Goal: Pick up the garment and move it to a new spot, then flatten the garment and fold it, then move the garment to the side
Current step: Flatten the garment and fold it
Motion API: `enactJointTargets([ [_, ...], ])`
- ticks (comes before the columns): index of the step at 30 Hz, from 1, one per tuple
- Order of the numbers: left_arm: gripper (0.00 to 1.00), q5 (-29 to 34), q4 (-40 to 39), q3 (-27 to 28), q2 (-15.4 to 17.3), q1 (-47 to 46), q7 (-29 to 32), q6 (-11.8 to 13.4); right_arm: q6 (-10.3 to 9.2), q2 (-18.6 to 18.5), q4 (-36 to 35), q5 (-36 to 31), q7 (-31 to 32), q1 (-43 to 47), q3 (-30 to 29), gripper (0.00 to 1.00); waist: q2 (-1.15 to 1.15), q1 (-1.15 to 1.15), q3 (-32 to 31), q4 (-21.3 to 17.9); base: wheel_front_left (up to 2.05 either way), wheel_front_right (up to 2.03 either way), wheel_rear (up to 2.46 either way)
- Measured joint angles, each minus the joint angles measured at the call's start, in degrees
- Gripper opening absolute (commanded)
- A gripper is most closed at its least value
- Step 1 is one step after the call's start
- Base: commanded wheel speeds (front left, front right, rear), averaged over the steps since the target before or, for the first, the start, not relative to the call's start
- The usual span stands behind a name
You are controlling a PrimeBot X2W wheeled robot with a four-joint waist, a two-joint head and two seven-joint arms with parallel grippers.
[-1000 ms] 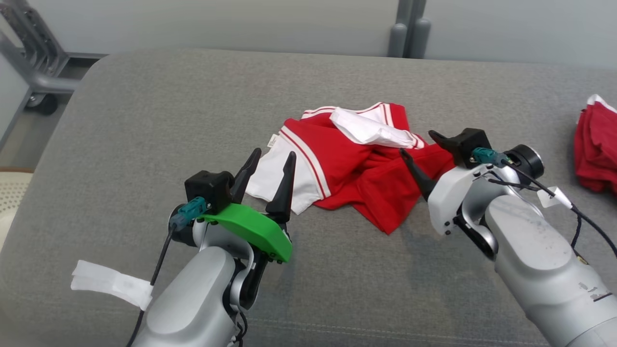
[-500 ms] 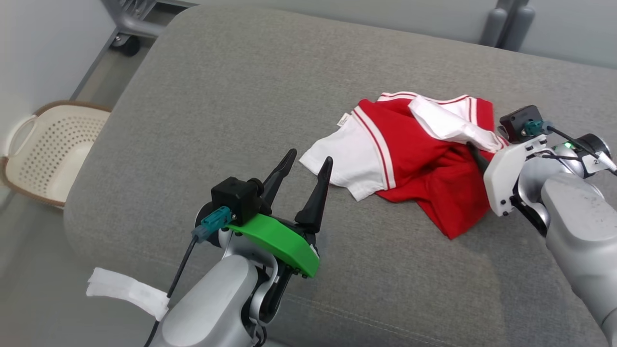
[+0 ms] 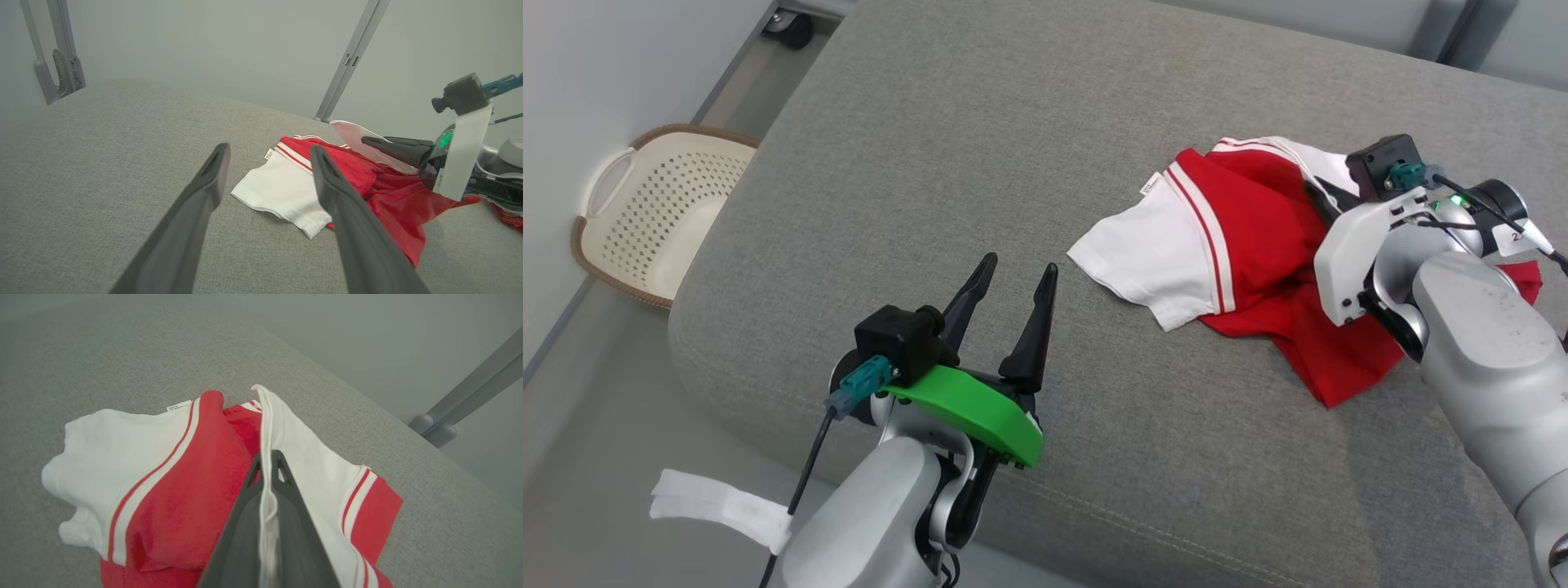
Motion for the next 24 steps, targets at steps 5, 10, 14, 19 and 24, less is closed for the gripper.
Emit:
enactJointTargets([
  [5,1.00,1.1,0.1,0.8,0.0,1.1,0.0,0.0,0.00,0.0,-1.0,0.1,-4.0,-1.9,-0.1,0.00,0.00,0.00,-0.7,-2.0,0.00,0.00,0.00],
  [10,1.00,1.8,0.8,1.7,0.0,2.1,0.0,0.5,0.00,0.1,-3.1,0.9,-8.8,-3.4,-0.6,0.00,0.00,0.00,-1.9,-4.4,0.00,0.00,0.00],
  [14,1.00,2.3,1.8,2.1,0.0,3.0,0.0,0.5,0.00,-0.2,-5.2,1.0,-12.6,-4.7,-1.6,0.00,0.00,0.00,-3.0,-6.7,0.00,0.00,0.00],
  [19,1.00,2.4,2.5,2.7,0.1,4.0,0.0,0.5,0.00,-1.3,-7.7,1.5,-14.3,-5.7,-2.7,0.00,0.00,0.00,-4.7,-9.7,0.00,0.00,0.00],
  [24,1.00,2.8,3.7,3.3,0.1,5.2,0.0,0.5,0.00,-2.6,-10.9,1.6,-14.8,-5.9,-3.0,0.00,0.00,0.00,-6.5,-12.9,0.00,0.00,0.00],
])
